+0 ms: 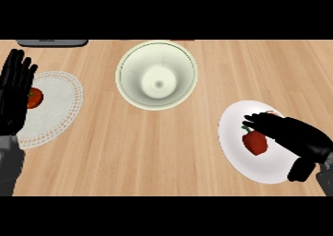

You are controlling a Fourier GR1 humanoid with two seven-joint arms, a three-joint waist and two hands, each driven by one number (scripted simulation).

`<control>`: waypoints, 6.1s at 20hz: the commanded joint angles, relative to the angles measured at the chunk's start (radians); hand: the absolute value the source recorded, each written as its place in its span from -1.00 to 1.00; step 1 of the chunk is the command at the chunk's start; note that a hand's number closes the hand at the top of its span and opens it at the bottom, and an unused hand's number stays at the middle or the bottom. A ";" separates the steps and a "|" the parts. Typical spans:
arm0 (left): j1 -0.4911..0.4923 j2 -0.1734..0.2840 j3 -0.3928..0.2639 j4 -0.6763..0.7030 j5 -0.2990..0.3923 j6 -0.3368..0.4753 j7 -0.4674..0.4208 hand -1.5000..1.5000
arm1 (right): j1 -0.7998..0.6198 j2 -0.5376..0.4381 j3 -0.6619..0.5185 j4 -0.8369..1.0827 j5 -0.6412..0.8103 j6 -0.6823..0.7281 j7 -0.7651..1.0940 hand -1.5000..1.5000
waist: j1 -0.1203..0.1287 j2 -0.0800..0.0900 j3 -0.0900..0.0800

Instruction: Pick the bell pepper from the plate and place it in the bowl

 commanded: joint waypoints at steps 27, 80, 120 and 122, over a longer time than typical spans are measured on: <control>0.027 -0.035 0.070 -0.073 -0.053 -0.045 0.042 0.00 | -0.126 0.225 -0.078 0.418 0.276 -0.286 -0.165 1.00 | 0.003 0.000 0.000; -0.044 -0.072 0.025 0.001 -0.064 -0.078 0.023 0.00 | -1.351 0.134 -0.392 1.278 -0.010 0.128 -0.492 1.00 | 0.070 0.017 -0.001; -0.055 -0.079 0.032 -0.038 -0.076 -0.068 0.020 0.00 | -1.157 0.446 -0.680 1.339 -0.299 -0.253 -0.164 -1.00 | 0.076 0.038 0.001; -0.054 -0.075 0.053 -0.009 -0.066 -0.074 -0.007 0.00 | -1.160 0.368 -0.700 1.339 -0.315 -0.214 -0.162 -1.00 | 0.074 0.042 0.000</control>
